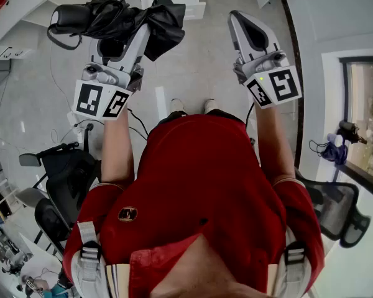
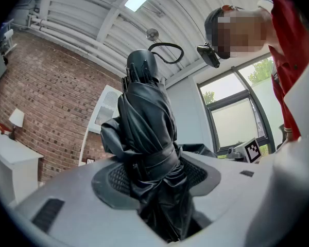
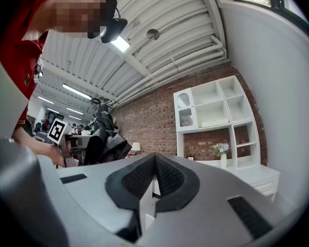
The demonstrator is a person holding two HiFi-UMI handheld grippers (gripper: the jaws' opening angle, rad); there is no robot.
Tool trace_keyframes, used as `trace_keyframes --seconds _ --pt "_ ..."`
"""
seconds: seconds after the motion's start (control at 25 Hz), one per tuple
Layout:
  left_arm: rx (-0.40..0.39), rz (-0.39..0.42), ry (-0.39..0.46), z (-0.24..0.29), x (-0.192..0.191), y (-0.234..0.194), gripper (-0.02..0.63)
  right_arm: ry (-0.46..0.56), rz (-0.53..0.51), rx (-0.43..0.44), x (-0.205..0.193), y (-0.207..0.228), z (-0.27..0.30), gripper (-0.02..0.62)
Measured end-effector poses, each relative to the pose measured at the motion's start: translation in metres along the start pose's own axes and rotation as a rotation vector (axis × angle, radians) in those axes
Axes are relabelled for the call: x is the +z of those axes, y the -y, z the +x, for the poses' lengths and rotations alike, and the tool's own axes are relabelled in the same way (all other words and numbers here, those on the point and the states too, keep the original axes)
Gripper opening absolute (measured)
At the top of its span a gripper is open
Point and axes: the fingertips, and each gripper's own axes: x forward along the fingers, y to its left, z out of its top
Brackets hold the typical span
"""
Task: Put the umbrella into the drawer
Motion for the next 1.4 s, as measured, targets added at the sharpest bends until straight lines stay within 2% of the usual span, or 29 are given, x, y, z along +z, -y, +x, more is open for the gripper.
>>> trace_keyframes --seconds 0.2,0.56,0.8,1.04,1.16,1.4 --pt "-0.002 -0.007 0.0 -0.001 -0.002 -0.002 0.241 0.022 0.04 0.011 0.001 -0.002 -0.002 -0.002" --pt "-0.015 -0.031 0.027 -0.001 -0.005 -0.004 0.241 -0.006 0.016 -0.055 -0.002 0.005 -0.02 -0.002" --pt "-0.003 -0.053 0.015 -0.026 -0.01 -0.045 0.241 -0.045 0.003 -0.067 -0.007 -0.025 0.004 -0.002" --pt "0.014 -0.064 -0.022 -0.023 -0.033 -0.086 0.241 -0.055 0.023 -0.084 -0.024 -0.018 0.036 -0.002" --pt "0.017 -0.071 -0.056 -0.007 -0.053 -0.107 0.241 -0.071 0.048 -0.084 -0.046 -0.002 0.057 -0.002" --pt "-0.003 -0.058 -0.131 0.066 -0.089 -0.129 0.241 -0.059 0.099 -0.099 -0.075 0.073 0.094 -0.002"
